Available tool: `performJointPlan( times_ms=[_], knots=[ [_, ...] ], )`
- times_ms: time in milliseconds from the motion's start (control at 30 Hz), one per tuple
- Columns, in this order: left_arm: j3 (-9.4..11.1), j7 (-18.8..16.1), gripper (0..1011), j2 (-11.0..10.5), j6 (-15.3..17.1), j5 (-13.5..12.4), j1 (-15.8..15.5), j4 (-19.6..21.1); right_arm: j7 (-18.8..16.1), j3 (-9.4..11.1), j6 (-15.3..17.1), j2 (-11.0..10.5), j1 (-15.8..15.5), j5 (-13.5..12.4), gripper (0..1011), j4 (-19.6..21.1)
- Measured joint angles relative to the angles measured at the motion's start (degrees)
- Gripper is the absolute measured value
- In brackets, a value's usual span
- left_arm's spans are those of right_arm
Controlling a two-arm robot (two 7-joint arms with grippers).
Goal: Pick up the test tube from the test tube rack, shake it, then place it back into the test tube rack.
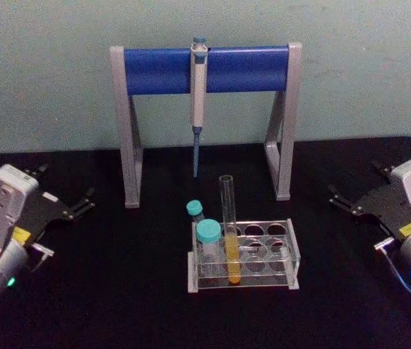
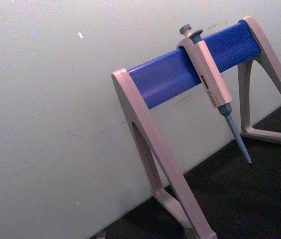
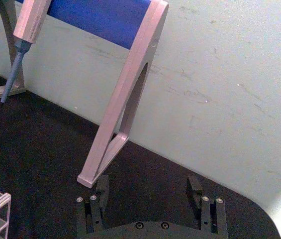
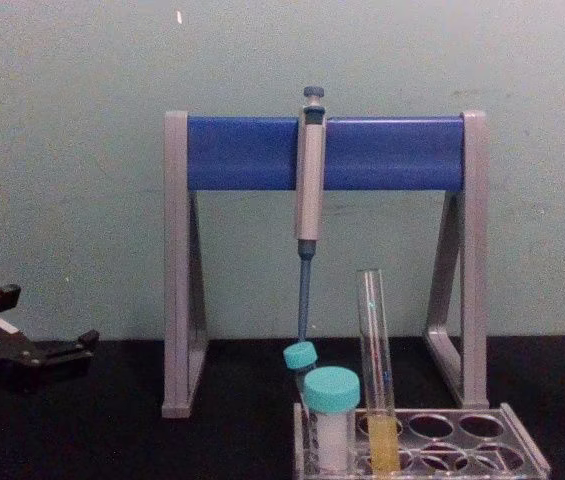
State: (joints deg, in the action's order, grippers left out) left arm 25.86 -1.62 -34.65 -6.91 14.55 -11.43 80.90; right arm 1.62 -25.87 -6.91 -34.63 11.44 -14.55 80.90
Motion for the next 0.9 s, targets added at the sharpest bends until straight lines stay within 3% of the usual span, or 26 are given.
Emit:
performJointPlan(
  times_ms=[900],
  knots=[
    [0.00,0.00,1001,0.00,0.00,0.00,0.00,0.00,0.00,0.00,0.01,-0.01,0.00,0.00,1000,0.00]
  ],
)
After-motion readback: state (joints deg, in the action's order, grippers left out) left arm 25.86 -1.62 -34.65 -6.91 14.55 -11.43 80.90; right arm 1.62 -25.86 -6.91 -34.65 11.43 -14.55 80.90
